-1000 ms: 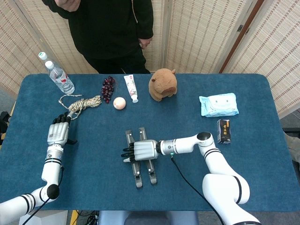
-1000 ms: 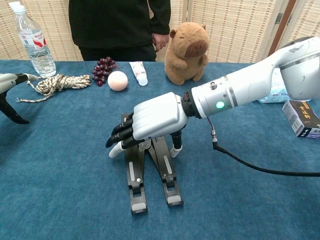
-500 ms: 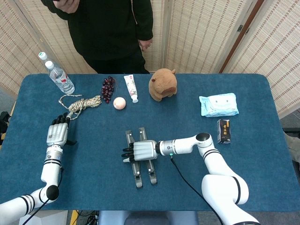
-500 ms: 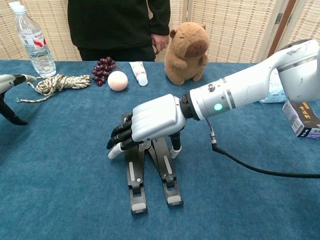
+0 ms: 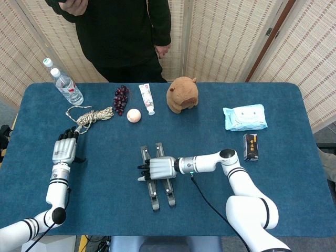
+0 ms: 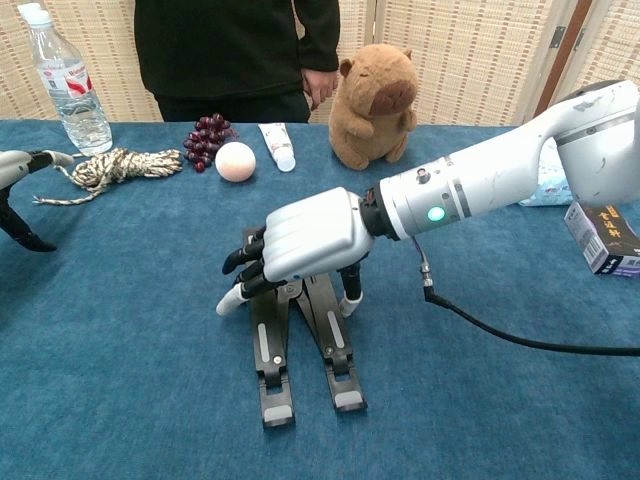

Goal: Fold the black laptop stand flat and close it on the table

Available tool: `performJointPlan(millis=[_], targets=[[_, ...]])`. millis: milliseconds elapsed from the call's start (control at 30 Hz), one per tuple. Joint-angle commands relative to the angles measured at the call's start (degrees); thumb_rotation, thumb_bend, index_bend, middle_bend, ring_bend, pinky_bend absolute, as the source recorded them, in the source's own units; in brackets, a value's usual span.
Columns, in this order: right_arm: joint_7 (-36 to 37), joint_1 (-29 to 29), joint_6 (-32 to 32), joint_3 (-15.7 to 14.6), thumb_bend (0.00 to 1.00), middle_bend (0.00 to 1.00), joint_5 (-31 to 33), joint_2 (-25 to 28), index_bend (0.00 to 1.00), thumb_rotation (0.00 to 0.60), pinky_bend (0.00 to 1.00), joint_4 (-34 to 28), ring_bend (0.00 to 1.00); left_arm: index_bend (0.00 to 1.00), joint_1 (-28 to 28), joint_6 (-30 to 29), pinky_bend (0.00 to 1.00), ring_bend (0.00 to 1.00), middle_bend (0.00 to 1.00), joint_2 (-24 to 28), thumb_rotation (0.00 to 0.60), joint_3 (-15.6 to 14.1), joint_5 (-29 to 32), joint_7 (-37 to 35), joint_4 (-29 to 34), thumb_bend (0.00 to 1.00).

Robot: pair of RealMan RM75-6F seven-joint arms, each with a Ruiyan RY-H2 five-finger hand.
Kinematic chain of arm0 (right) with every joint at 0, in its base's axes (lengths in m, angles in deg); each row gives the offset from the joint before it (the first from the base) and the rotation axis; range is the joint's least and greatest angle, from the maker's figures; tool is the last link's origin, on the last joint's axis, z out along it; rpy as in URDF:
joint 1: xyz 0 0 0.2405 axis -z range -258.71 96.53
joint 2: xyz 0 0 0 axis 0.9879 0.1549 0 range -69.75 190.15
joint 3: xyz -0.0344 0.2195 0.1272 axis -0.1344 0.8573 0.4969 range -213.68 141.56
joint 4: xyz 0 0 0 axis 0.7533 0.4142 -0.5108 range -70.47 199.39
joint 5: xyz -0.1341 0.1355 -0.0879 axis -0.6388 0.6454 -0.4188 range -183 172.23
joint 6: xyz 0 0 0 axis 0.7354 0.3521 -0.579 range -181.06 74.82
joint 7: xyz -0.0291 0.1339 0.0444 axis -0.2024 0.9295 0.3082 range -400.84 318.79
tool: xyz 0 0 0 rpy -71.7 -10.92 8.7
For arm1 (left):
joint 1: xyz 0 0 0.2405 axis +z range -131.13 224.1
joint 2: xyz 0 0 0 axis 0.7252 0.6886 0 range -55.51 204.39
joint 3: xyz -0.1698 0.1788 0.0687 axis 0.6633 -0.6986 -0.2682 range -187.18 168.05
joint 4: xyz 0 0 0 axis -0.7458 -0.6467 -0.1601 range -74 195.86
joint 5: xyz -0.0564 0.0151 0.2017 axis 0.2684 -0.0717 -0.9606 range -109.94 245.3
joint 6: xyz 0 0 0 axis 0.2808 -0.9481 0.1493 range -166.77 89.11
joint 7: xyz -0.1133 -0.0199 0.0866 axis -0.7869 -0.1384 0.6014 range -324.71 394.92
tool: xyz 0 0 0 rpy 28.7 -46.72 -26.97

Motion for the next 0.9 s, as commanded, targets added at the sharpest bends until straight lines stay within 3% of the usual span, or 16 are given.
performJointPlan(millis=[33,267,900], targets=[[0.1,0.1,-0.1,0.0,0.00,0.21,0.1,0.0,0.10,0.600,0.25,0.0,0.06,0.02,0.0,0.0,0.13,0.05,0.05,0.0,0.600,0.0,0.0,0.1,0.1,0.00],[0.3,0.2,-0.4,-0.1,0.00,0.24,0.2,-0.1,0.12,0.600,0.25,0.0,0.06,0.02,-0.1,0.2,0.13,0.05,0.05,0.0,0.600,0.0,0.2,0.3,0.1,0.00],[0.6,0.1,-0.5,0.2,0.04,0.41,0.8,-0.1,0.16,0.600,0.25,-0.1,0.14,0.02,-0.1,0.4,0.13,0.05,0.05,0.0,0.600,0.1,0.2,0.3,0.0,0.00]])
